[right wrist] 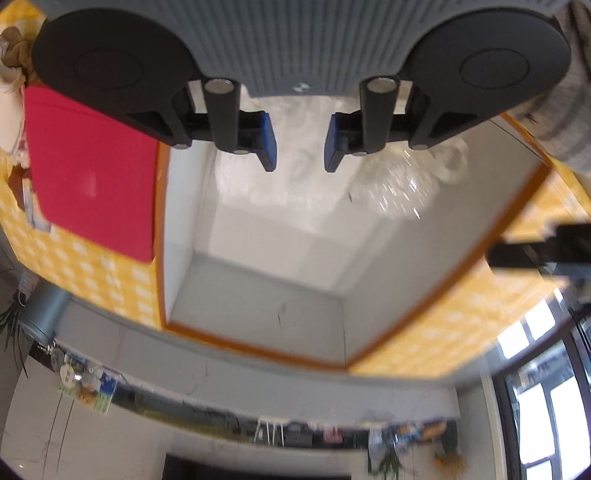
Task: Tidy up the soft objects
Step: 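Open the right gripper to drop the tissue bundle into the box, then move the right gripper back to the pile and over the white towel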
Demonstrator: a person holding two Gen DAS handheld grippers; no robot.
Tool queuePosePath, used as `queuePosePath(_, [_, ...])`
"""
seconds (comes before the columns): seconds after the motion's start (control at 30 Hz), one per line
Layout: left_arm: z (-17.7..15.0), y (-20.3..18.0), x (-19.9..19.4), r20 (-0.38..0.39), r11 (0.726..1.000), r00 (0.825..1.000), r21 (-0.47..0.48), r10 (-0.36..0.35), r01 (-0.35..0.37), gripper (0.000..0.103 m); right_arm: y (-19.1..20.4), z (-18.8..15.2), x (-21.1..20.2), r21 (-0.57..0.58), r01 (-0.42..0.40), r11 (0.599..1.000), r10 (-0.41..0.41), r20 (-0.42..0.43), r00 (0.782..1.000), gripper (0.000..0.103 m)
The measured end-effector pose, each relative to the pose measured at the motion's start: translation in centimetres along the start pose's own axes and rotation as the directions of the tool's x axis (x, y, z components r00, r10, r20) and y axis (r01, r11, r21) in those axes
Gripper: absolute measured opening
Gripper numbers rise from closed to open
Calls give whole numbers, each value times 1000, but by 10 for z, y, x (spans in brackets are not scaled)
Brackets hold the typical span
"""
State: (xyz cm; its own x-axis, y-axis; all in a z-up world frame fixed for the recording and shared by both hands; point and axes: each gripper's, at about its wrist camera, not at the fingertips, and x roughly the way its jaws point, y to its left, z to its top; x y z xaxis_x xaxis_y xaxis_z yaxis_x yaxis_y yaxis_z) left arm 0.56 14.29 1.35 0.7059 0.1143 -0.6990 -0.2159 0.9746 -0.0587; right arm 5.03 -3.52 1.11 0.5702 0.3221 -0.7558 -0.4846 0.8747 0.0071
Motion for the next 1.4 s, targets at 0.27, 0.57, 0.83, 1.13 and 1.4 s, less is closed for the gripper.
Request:
queuePosePath(0.27, [3, -4, -9, 48, 1000, 999, -19, 20, -20, 94, -22, 9, -48, 33, -14, 999, 9, 150, 989, 38])
queuePosePath(0.57, [10, -25, -38, 170, 1000, 985, -29, -5, 10, 93, -72, 0, -84, 122, 64, 990, -91, 226, 970, 45])
queuePosePath(0.83, [11, -47, -57, 205, 993, 973, -30, -107, 116, 93, -114, -15, -115, 193, 154, 969, -203, 267, 942, 52])
queuePosePath(1.13, [5, -97, -65, 196, 980, 961, 73, -194, 183, 93, -155, -34, -144, 283, 254, 925, -334, 284, 899, 60])
queuePosePath(1.4, [-5, -157, -62, 160, 963, 963, 195, -217, 184, 93, -184, -47, -149, 320, 271, 908, -364, 278, 889, 63])
